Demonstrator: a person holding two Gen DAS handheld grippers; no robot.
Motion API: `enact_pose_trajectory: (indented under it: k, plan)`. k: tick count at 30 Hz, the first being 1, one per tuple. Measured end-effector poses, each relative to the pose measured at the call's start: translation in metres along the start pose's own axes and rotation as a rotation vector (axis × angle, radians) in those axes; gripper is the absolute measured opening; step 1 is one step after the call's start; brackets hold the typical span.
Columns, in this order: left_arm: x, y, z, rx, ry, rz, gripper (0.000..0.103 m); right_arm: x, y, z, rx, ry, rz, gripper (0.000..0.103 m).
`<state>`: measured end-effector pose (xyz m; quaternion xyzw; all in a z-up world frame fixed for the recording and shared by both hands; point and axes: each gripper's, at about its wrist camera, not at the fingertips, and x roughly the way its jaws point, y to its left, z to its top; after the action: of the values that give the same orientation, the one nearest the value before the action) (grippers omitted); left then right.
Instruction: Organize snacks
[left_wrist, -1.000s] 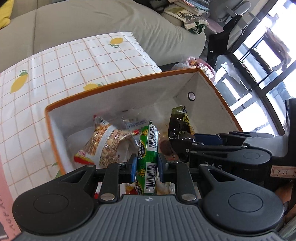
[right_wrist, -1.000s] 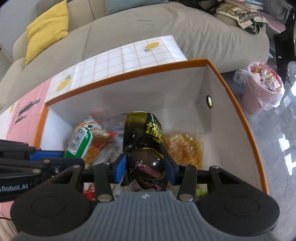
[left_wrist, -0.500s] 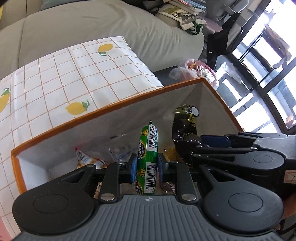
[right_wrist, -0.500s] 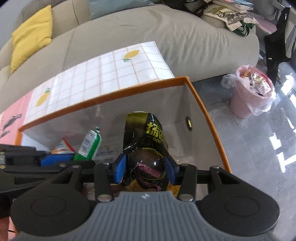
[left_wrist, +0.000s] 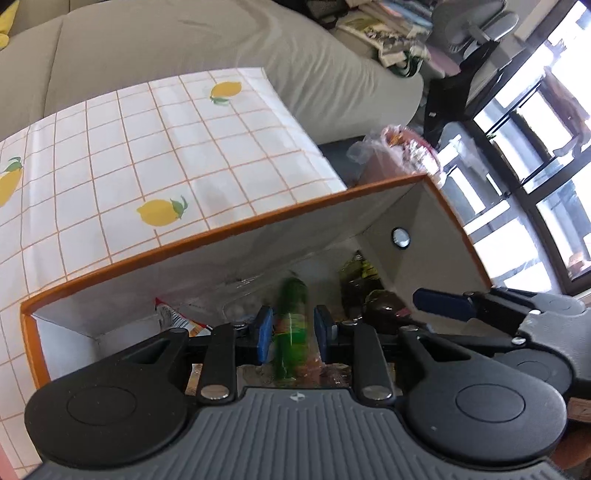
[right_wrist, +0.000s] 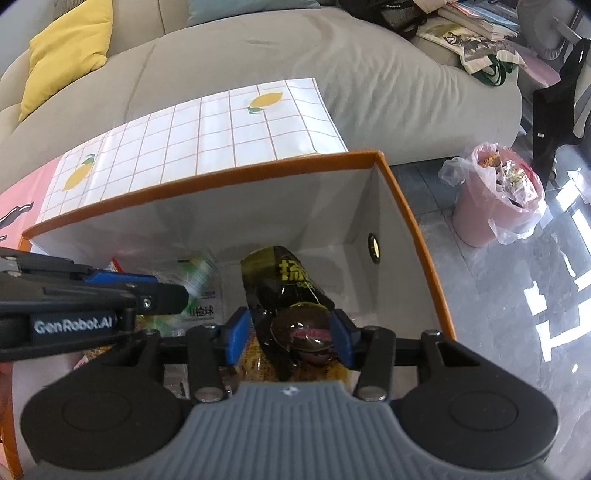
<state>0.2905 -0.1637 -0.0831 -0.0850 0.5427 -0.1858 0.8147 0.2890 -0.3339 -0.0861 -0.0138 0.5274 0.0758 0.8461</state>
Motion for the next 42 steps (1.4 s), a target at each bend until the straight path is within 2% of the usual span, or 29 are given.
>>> enact_pose_trajectory:
  k: [3, 6, 13, 18, 21, 27, 37, 42]
  plan:
    - [-0.013, -0.001, 0.001, 0.009, -0.017, 0.007, 0.030, -0.008, 0.002, 0.000, 0.000, -0.008, -0.002, 0.053]
    - [-0.030, -0.004, -0.001, 0.021, -0.028, 0.022, 0.031, -0.020, 0.005, -0.003, -0.003, -0.017, -0.005, 0.063]
    - [-0.090, -0.014, -0.014, 0.079, -0.082, 0.062, 0.035, -0.069, 0.021, -0.013, 0.012, -0.067, 0.024, 0.078]
    - [-0.148, -0.021, -0.035, 0.133, -0.163, 0.104, 0.039, -0.122, 0.041, -0.028, 0.031, -0.161, 0.051, 0.081]
    - [-0.186, -0.025, -0.056, 0.166, -0.236, 0.142, 0.040, -0.155, 0.055, -0.045, 0.038, -0.240, 0.067, 0.089]
    - [-0.241, -0.034, -0.102, 0.181, -0.366, 0.179, 0.043, -0.215, 0.085, -0.091, 0.034, -0.390, 0.021, 0.090]
    - [-0.250, -0.037, -0.166, 0.188, -0.391, 0.236, 0.043, -0.249, 0.108, -0.159, 0.033, -0.455, -0.026, 0.090]
    - [-0.245, -0.039, -0.192, 0.254, -0.409, 0.268, 0.043, -0.247, 0.117, -0.182, -0.001, -0.466, -0.052, 0.091]
